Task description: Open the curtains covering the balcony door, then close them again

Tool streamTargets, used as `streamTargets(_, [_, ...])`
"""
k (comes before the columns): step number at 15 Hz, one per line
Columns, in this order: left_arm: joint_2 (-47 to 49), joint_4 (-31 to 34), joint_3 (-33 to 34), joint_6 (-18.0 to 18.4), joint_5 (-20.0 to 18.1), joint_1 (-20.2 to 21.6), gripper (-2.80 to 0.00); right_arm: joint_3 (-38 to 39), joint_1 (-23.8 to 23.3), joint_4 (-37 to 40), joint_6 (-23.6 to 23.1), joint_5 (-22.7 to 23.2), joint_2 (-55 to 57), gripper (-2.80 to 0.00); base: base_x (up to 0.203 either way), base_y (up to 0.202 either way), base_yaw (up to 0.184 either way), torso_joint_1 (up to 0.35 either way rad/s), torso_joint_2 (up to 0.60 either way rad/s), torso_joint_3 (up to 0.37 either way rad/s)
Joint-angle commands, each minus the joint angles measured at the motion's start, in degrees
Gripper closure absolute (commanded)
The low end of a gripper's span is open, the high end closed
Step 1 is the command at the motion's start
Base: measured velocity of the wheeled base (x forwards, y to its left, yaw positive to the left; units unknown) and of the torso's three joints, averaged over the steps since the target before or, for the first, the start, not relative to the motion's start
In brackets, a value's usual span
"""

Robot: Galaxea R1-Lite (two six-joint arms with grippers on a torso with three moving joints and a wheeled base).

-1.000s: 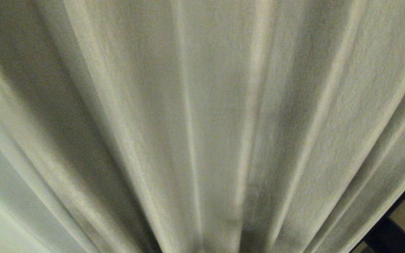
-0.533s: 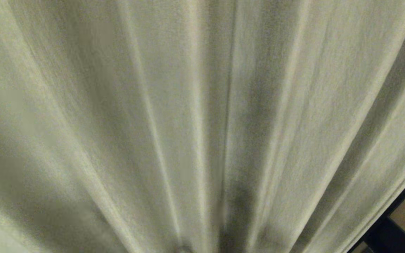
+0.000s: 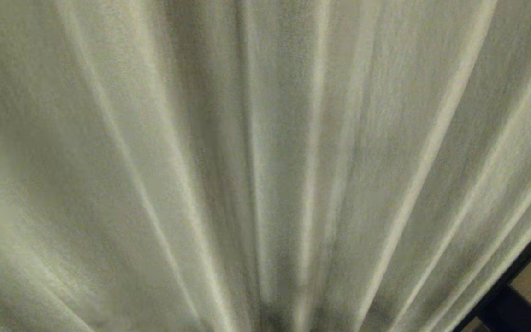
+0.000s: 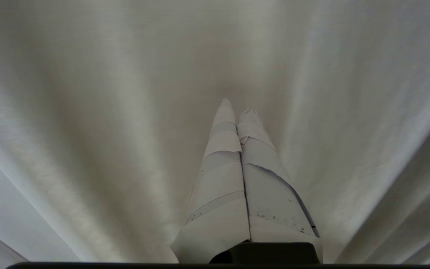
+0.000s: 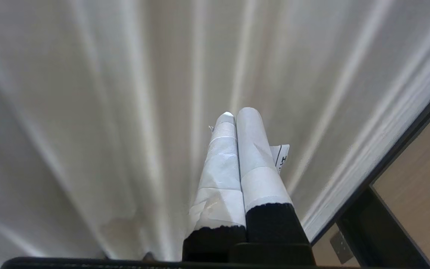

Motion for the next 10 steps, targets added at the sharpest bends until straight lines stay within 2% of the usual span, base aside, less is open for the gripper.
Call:
streamTargets(1, [0.0,0.0,0.0,0.0,0.0,0.0,0.00,0.0,0.0,0.0,0.0,0.0,-0.6,0.00,0.000,0.000,0.000,0.000,0.00,0.000])
streamTargets(10, [0.0,0.0,0.0,-0.1,-0.2,0.0,0.00,0.0,0.0,0.0,0.1,0.1,-0.6,0.00,0.000,0.000,0.000,0.000,0.00,0.000])
